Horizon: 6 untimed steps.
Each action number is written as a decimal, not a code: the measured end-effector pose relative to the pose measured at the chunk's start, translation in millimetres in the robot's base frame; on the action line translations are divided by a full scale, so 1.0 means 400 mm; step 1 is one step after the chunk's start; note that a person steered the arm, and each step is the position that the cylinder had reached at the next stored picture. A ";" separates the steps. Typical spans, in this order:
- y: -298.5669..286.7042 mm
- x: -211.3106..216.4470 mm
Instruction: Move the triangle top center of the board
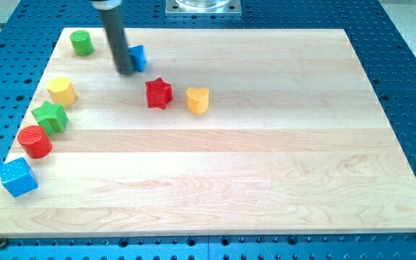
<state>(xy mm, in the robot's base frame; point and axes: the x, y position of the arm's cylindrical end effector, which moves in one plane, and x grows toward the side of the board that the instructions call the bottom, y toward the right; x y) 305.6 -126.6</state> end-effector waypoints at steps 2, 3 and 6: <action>-0.087 -0.062; 0.079 -0.094; 0.104 -0.124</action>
